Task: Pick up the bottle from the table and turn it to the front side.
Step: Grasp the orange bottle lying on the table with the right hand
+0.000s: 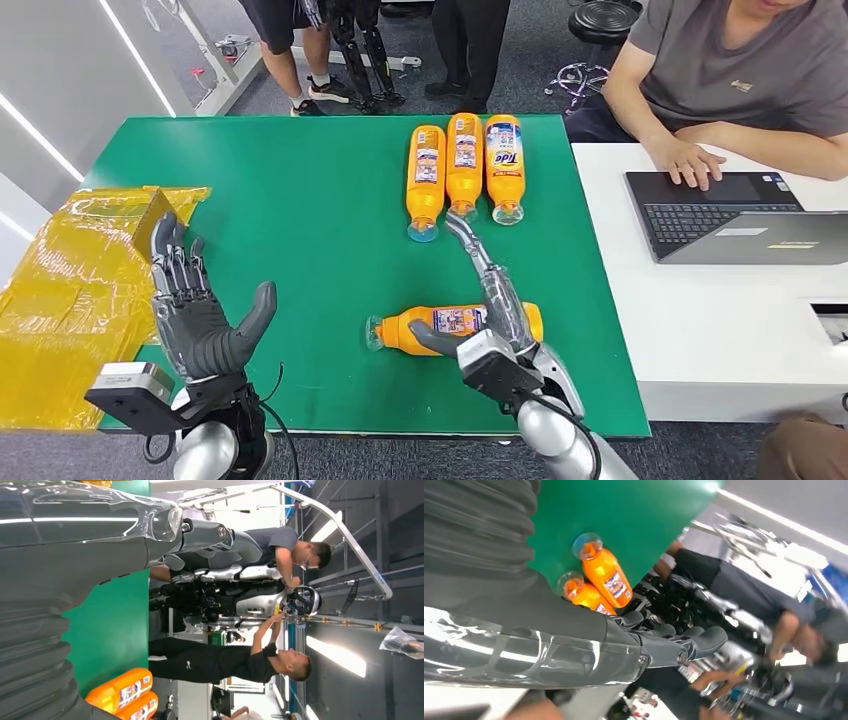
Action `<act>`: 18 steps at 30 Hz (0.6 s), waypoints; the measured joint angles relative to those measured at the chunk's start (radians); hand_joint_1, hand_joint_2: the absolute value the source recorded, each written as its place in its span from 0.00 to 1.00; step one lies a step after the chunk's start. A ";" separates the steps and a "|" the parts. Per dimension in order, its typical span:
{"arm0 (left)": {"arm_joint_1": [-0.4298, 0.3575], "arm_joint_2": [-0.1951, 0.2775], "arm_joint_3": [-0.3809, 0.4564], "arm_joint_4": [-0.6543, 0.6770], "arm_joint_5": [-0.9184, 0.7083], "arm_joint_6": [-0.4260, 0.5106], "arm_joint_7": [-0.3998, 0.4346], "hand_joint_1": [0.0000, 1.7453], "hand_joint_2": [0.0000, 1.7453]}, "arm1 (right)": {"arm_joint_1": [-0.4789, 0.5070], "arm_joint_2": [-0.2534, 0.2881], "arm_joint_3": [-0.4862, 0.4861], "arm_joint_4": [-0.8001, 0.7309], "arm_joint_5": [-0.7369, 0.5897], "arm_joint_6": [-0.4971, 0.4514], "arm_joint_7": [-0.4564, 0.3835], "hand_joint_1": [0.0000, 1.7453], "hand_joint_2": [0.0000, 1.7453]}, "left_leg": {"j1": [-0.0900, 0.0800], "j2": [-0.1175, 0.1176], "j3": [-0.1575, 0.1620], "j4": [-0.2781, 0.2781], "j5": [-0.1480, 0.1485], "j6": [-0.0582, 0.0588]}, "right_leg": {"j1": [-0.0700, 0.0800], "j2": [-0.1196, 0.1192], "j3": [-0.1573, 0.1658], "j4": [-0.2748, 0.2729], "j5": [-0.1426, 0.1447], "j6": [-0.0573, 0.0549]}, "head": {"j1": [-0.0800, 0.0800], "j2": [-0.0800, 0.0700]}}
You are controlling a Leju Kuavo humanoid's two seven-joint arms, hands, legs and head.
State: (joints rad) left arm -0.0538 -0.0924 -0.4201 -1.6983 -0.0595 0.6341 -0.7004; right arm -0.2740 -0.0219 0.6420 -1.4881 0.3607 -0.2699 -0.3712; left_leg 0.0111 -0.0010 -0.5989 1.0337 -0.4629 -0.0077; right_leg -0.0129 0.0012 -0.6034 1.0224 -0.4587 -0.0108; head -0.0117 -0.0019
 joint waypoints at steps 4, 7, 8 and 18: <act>-0.007 0.001 0.000 0.000 0.003 -0.021 0.000 0.00 1.00 | -0.063 -0.033 0.005 0.004 0.156 0.175 0.143 0.00 1.00 | 0.000 0.000 0.000 0.000 0.000 0.000 | 0.000 0.000 0.000 0.000 0.001 0.000 | 0.000 0.000; -0.008 0.002 0.000 0.000 0.005 -0.037 0.000 0.00 1.00 | -0.099 -0.047 0.007 0.015 0.187 0.217 0.188 0.00 1.00 | 0.000 0.000 0.000 0.000 0.000 0.000 | 0.000 0.000 0.000 0.000 0.001 0.000 | 0.000 0.000; -0.008 0.002 0.000 0.000 0.005 -0.048 0.000 0.00 1.00 | -0.110 -0.050 0.007 0.024 0.194 0.236 0.204 0.00 1.00 | 0.000 0.000 0.000 0.000 0.000 0.000 | 0.000 0.000 0.000 0.000 0.001 0.000 | 0.000 0.000; -0.022 -0.038 0.001 0.013 -0.019 -0.187 0.000 0.00 1.00 | -0.128 -0.133 0.014 0.125 0.287 0.380 0.305 0.00 1.00 | 0.000 -0.001 0.000 0.001 0.000 0.000 | 0.000 -0.001 0.000 -0.001 0.001 0.001 | 0.000 0.000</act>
State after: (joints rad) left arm -0.0755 -0.1309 -0.4189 -1.6853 -0.0786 0.4475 -0.7000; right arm -0.4021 -0.1545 0.6556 -1.3632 0.6478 0.1101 -0.0659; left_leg 0.0107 -0.0024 -0.5991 1.0343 -0.4628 -0.0074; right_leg -0.0130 0.0004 -0.6036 1.0219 -0.4580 -0.0102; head -0.0119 -0.0019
